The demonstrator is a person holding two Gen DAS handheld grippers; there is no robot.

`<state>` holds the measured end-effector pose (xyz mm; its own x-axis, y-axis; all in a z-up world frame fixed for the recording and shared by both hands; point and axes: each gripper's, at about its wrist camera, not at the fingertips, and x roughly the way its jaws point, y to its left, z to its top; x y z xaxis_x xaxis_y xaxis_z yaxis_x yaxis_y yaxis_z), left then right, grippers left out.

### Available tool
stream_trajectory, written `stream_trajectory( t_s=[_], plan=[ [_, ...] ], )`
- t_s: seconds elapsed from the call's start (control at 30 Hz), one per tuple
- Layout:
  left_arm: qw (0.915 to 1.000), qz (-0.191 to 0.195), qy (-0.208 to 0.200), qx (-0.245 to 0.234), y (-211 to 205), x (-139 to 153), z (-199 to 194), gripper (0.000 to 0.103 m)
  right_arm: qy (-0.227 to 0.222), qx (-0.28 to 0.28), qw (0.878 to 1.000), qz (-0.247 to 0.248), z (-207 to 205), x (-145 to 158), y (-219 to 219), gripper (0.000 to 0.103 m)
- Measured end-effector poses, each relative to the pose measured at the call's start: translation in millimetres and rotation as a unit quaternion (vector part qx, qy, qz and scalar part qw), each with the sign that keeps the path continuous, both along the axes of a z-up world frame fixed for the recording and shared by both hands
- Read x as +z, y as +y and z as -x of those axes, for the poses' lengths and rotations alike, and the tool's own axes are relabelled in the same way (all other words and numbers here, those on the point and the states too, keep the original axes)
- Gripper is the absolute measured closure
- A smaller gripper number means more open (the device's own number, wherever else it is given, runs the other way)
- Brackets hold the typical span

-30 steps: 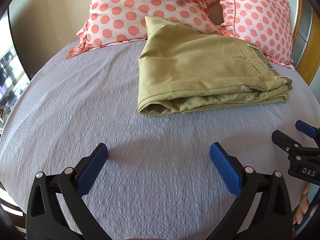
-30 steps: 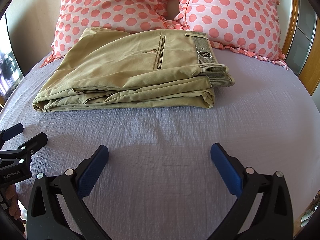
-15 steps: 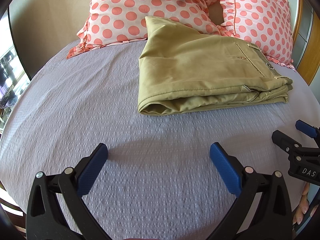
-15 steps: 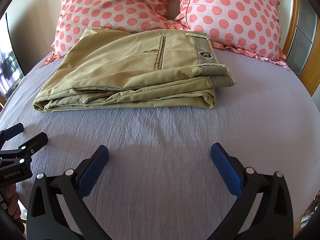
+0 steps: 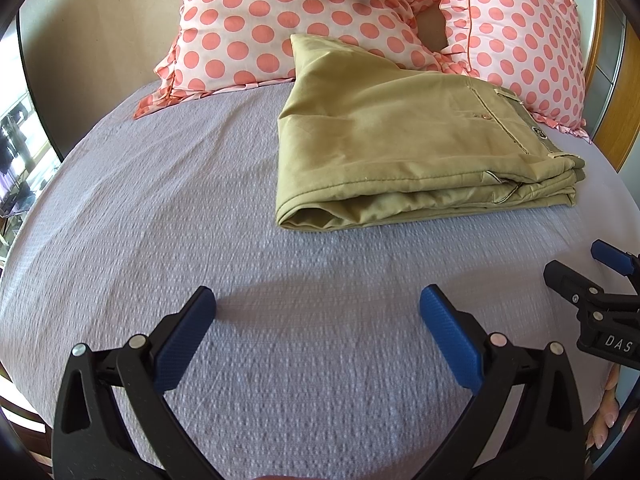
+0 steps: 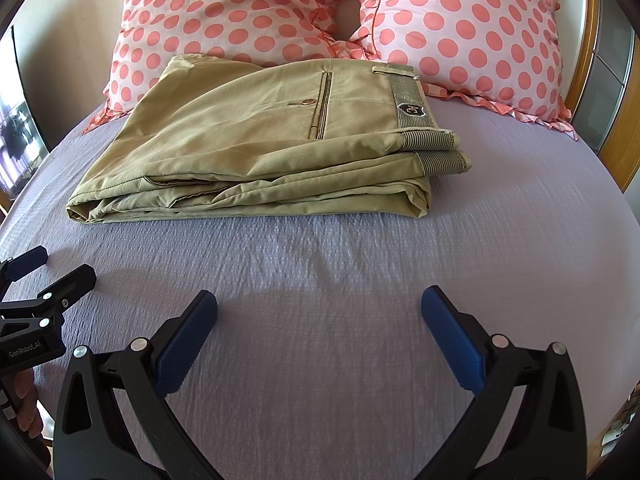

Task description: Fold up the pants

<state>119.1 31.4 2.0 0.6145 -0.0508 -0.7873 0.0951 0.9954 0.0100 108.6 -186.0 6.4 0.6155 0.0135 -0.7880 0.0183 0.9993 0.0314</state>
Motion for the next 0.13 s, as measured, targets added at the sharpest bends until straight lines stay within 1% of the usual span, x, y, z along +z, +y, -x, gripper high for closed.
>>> stream_trajectory(
  t_s=[0.13],
  plan=[
    [1.0000,0.000,0.000,0.000,-0.3,0.1,0.2,0.002,0.000,0.000,1.000,0.000,0.0,-0.1,-0.1,0.001]
  ],
)
